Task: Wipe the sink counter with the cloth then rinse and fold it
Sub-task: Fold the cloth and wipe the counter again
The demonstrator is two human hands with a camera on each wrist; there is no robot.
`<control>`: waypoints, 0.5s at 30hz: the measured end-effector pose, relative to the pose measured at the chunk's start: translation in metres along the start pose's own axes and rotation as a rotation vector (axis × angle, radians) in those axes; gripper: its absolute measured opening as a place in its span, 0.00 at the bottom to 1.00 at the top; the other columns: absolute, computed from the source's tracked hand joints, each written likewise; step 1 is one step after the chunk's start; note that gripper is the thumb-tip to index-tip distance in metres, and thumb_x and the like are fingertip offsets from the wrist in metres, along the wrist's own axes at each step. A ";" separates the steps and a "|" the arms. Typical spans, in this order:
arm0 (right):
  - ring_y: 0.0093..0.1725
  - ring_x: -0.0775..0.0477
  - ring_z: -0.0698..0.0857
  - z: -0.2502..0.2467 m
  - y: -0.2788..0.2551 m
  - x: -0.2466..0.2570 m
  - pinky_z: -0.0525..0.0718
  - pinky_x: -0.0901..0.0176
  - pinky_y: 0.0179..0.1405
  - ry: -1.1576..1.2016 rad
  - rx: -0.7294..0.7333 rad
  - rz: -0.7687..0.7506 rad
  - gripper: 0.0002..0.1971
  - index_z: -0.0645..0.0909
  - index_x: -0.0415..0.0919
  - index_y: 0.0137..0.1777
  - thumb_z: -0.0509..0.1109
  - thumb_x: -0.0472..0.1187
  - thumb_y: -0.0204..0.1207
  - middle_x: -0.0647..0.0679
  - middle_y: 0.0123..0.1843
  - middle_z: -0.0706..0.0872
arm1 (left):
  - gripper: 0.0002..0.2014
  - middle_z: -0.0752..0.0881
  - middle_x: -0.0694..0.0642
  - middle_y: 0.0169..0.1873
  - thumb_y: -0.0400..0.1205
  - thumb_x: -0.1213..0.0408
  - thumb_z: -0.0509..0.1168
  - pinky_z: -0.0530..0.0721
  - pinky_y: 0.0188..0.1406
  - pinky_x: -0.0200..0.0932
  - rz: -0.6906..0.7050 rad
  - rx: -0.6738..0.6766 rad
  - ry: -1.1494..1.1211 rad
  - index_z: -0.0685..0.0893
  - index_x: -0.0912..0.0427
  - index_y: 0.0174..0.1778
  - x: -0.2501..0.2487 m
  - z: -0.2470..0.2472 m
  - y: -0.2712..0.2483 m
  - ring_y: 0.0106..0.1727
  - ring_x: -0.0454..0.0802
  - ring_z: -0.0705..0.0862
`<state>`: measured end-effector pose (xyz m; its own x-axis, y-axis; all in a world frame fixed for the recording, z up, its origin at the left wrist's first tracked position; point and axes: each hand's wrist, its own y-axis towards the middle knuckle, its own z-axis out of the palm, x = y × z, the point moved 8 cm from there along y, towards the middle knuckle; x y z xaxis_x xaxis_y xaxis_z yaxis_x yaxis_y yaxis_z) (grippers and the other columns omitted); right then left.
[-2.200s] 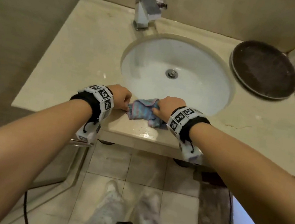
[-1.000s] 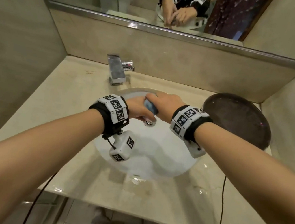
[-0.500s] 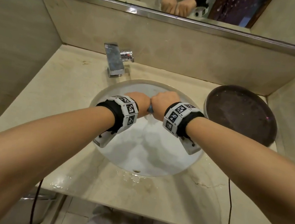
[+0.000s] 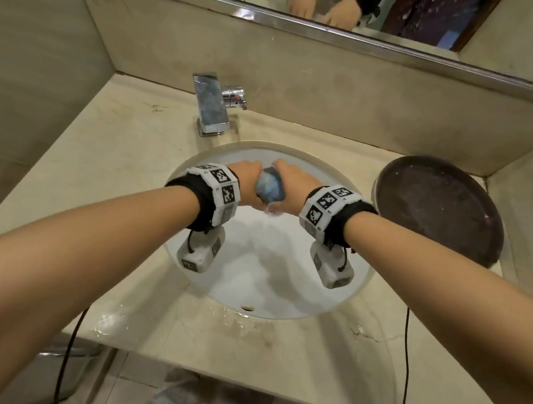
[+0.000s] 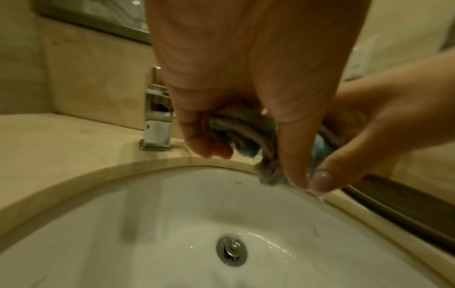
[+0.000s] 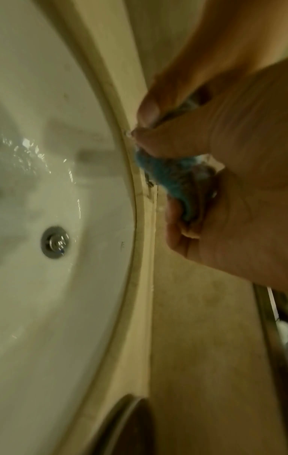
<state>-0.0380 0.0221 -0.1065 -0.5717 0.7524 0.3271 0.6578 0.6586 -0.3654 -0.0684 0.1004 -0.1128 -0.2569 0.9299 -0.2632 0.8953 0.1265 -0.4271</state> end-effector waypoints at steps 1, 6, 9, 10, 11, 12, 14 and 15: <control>0.63 0.38 0.81 -0.001 0.002 -0.002 0.80 0.53 0.59 0.115 0.001 0.015 0.38 0.64 0.40 0.75 0.79 0.42 0.67 0.39 0.67 0.78 | 0.31 0.82 0.61 0.59 0.70 0.53 0.76 0.81 0.57 0.50 -0.027 0.016 -0.068 0.72 0.63 0.64 0.009 -0.001 -0.001 0.58 0.60 0.82; 0.49 0.51 0.77 -0.010 0.014 -0.004 0.71 0.67 0.45 0.353 -0.053 0.038 0.21 0.79 0.36 0.65 0.74 0.40 0.73 0.49 0.49 0.80 | 0.29 0.83 0.59 0.56 0.74 0.54 0.73 0.80 0.38 0.39 -0.096 0.013 -0.326 0.73 0.61 0.66 0.054 -0.004 -0.017 0.48 0.52 0.80; 0.47 0.50 0.79 -0.006 0.023 0.020 0.74 0.65 0.44 0.449 -0.051 0.004 0.15 0.83 0.36 0.60 0.73 0.39 0.74 0.49 0.46 0.82 | 0.21 0.85 0.61 0.55 0.76 0.55 0.71 0.75 0.43 0.38 -0.122 -0.065 -0.335 0.80 0.59 0.61 0.083 -0.010 -0.032 0.46 0.51 0.79; 0.46 0.49 0.80 -0.005 0.026 0.030 0.76 0.64 0.42 0.478 -0.064 -0.007 0.13 0.84 0.36 0.58 0.73 0.38 0.74 0.48 0.45 0.83 | 0.19 0.86 0.61 0.54 0.75 0.55 0.71 0.74 0.45 0.38 -0.145 -0.107 -0.352 0.82 0.59 0.59 0.097 -0.013 -0.037 0.47 0.52 0.80; 0.44 0.48 0.81 -0.004 0.030 0.040 0.78 0.63 0.39 0.511 -0.081 -0.018 0.11 0.84 0.37 0.54 0.73 0.37 0.73 0.46 0.44 0.83 | 0.17 0.87 0.60 0.54 0.75 0.57 0.72 0.74 0.46 0.38 -0.172 -0.147 -0.383 0.84 0.58 0.58 0.111 -0.016 -0.043 0.48 0.53 0.82; 0.43 0.47 0.81 -0.002 0.034 0.049 0.79 0.62 0.37 0.549 -0.093 -0.021 0.07 0.83 0.39 0.50 0.74 0.37 0.73 0.44 0.44 0.84 | 0.15 0.88 0.60 0.53 0.76 0.58 0.71 0.75 0.48 0.38 -0.201 -0.183 -0.409 0.86 0.59 0.57 0.127 -0.019 -0.048 0.51 0.54 0.84; 0.43 0.46 0.83 0.002 0.042 0.067 0.83 0.59 0.41 0.610 -0.120 -0.025 0.06 0.79 0.43 0.41 0.74 0.36 0.73 0.41 0.45 0.86 | 0.12 0.90 0.61 0.49 0.78 0.60 0.69 0.77 0.50 0.38 -0.248 -0.221 -0.413 0.89 0.61 0.54 0.154 -0.025 -0.058 0.50 0.54 0.86; 0.44 0.46 0.83 0.004 0.046 0.075 0.84 0.55 0.46 0.636 -0.136 -0.034 0.08 0.77 0.44 0.37 0.74 0.36 0.73 0.40 0.44 0.86 | 0.11 0.91 0.61 0.48 0.79 0.60 0.68 0.78 0.49 0.38 -0.267 -0.230 -0.402 0.90 0.60 0.52 0.167 -0.027 -0.062 0.47 0.53 0.85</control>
<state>-0.0525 0.1091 -0.1018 -0.2190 0.5533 0.8037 0.7247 0.6438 -0.2457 -0.1571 0.2570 -0.1064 -0.5656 0.6547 -0.5015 0.8246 0.4553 -0.3357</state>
